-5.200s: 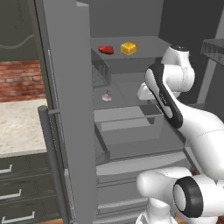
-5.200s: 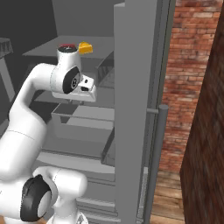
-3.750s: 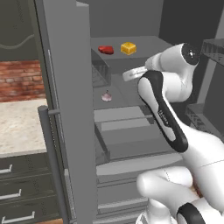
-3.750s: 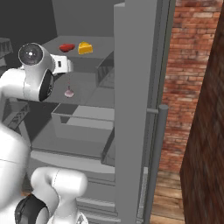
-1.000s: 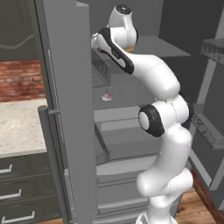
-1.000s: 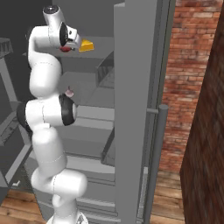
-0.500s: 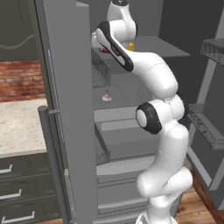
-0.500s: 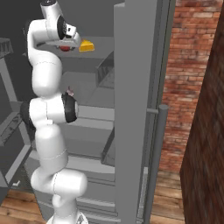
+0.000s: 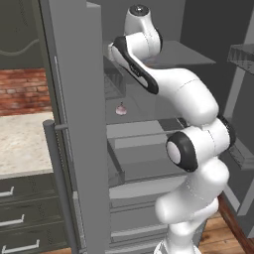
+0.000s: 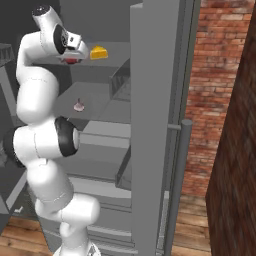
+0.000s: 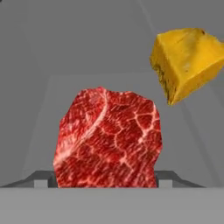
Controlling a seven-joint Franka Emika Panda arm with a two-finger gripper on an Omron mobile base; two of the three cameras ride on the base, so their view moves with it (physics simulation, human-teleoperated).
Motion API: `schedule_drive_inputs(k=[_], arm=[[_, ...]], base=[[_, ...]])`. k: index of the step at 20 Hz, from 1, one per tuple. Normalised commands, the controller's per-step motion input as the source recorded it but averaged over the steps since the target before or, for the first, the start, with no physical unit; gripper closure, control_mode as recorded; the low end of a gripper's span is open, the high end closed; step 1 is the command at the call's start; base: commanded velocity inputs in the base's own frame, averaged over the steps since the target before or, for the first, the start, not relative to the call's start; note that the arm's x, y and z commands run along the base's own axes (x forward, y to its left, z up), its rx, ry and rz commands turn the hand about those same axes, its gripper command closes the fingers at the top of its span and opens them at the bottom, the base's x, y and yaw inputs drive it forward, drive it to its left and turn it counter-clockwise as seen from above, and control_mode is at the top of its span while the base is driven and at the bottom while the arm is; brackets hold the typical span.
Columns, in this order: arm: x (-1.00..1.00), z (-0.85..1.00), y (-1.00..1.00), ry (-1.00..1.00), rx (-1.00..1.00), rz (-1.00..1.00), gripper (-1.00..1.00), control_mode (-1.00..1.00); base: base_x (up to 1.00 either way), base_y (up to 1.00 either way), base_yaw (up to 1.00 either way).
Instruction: Take the cheese, steak, and garlic from the fridge and place them on the plate on the dining counter to create an appetizer plate.
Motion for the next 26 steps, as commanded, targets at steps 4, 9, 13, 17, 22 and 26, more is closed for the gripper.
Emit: schedule_drive_inputs(k=[4, 9, 13, 17, 22, 26], arm=[[-0.84, 0.05, -0.19, -0.23, 0.00, 0.00, 1.00, -1.00], [-1.00, 0.51, -0.46, -0.03, 0.02, 0.00, 1.00, -1.00], [-1.00, 0.38, -0.49, 0.00, 0.01, 0.00, 1.00, -1.00], [-1.00, 0.05, -0.42, 0.00, 0.00, 0.00, 1.00, -1.00], [-0.99, 0.00, -0.11, 0.00, 0.00, 0.01, 1.00, -1.00], [-0.74, 0.00, 0.00, 0.00, 0.00, 0.03, 1.00, 1.00]], base=[[0.00, 0.00, 0.00], [0.00, 0.00, 0.00], [0.00, 0.00, 0.00], [0.00, 0.00, 0.00], [0.00, 0.00, 0.00], [-0.25, 0.00, 0.01]])
